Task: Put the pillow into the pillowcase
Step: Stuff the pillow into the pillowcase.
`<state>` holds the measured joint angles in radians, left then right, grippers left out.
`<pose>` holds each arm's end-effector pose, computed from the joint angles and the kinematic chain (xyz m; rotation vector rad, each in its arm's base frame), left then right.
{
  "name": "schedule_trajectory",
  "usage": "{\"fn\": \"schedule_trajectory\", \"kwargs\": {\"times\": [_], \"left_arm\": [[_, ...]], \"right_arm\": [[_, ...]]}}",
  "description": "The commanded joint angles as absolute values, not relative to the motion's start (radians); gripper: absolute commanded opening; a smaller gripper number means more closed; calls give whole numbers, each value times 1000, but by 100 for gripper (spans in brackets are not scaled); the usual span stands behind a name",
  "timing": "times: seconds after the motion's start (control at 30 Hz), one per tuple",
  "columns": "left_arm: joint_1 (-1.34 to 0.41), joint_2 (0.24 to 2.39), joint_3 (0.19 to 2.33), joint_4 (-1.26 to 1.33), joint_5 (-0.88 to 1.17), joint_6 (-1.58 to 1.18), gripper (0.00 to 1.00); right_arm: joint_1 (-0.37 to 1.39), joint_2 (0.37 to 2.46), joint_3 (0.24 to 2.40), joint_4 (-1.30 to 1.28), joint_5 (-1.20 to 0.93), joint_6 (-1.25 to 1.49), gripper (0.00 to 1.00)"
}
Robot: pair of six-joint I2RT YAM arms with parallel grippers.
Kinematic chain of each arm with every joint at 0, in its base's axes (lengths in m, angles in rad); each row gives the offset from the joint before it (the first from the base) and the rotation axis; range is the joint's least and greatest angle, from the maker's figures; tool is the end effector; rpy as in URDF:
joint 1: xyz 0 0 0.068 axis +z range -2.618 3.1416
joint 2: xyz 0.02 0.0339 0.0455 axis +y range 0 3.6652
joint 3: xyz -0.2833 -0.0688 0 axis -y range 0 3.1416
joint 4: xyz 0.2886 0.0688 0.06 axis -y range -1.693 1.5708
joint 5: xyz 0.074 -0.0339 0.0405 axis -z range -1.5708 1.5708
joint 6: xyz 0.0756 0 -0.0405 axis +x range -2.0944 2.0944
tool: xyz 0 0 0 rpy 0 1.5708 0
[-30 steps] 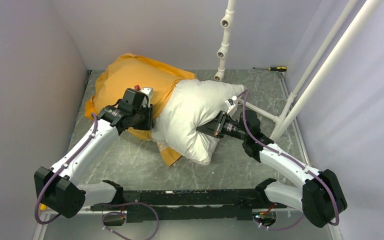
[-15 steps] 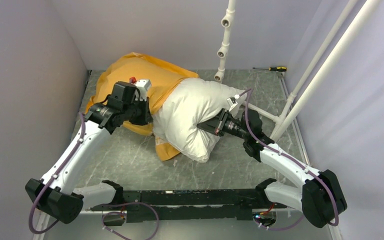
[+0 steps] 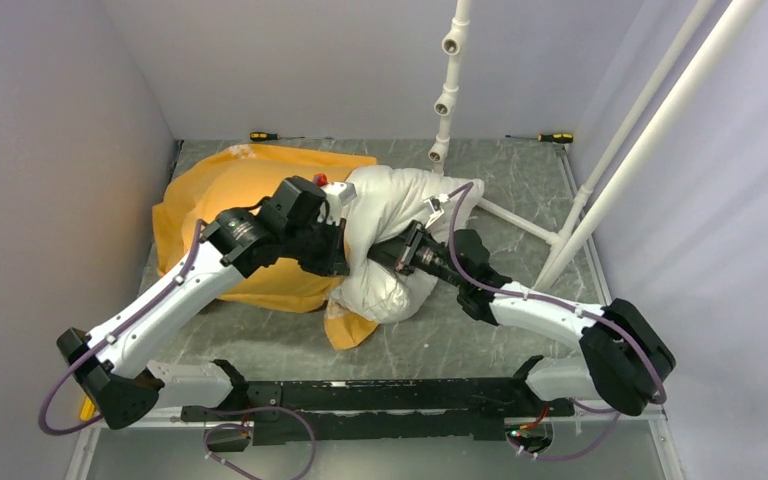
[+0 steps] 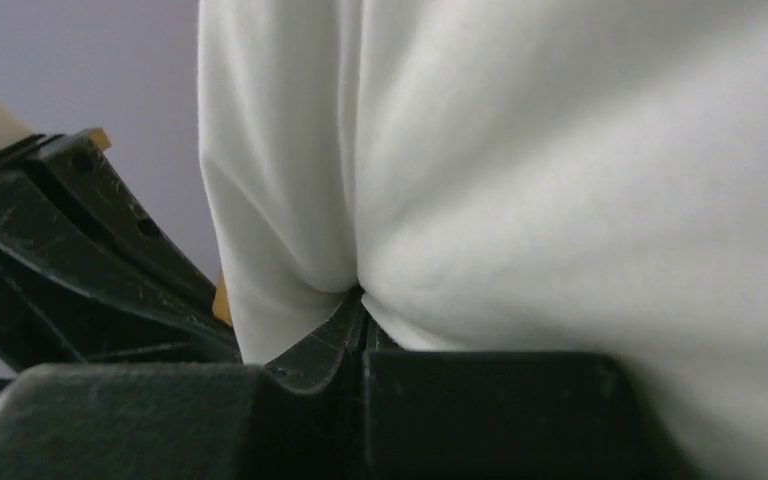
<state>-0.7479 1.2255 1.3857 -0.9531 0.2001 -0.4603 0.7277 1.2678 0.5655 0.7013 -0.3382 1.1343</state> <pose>0.2122 -0.2173 0.3798 0.4594 2.4559 -0.7874 0.2371 0.2448 0.2431 0.0639 1.8579 1.6554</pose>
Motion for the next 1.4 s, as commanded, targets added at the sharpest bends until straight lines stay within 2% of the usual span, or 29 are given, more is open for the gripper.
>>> {"fn": "schedule_trajectory", "kwargs": {"times": [0.0, 0.03, 0.07, 0.17, 0.2, 0.3, 0.33, 0.37, 0.47, 0.57, 0.77, 0.9, 1.0, 1.07, 1.23, 1.37], "left_arm": [[-824, 1204, 1417, -771, 298, -587, 0], [-819, 1191, 1398, -793, 255, -586, 0], [-805, 1175, 1372, -808, 235, -586, 0], [-708, 1139, 1300, -824, 240, -592, 0], [-676, 1129, 1278, -824, 244, -589, 0], [-610, 1110, 1233, -831, 234, -578, 0], [-595, 1104, 1224, -831, 232, -573, 0], [-579, 1101, 1217, -833, 234, -571, 0], [-559, 1099, 1217, -839, 242, -561, 0], [-554, 1096, 1235, -855, 241, -553, 0], [-552, 1078, 1245, -877, 244, -550, 0], [-552, 1063, 1237, -873, 260, -557, 0], [-551, 1051, 1233, -862, 291, -566, 0], [-551, 1042, 1233, -848, 324, -563, 0], [-554, 1037, 1256, -839, 447, -545, 0], [-555, 1030, 1290, -827, 520, -553, 0]], "right_arm": [[774, 1232, 657, 549, -156, 1019, 0], [772, 1180, 679, 411, -95, 964, 2], [772, 1130, 724, 256, -30, 906, 11], [772, 1034, 908, -204, 134, 753, 61], [772, 1014, 957, -303, 168, 718, 74], [773, 983, 1083, -513, 188, 638, 89], [773, 977, 1111, -553, 169, 618, 97], [773, 967, 1124, -565, 131, 596, 99], [775, 936, 1079, -462, -77, 579, 95], [784, 933, 986, -301, -244, 627, 78], [827, 1000, 812, 19, -355, 739, 69], [896, 1109, 761, 141, -299, 788, 69], [965, 1195, 727, 186, -139, 800, 71], [985, 1251, 705, 233, -45, 810, 68], [983, 1412, 756, 300, 103, 781, 40], [961, 1504, 847, 374, 61, 756, 15]]}}
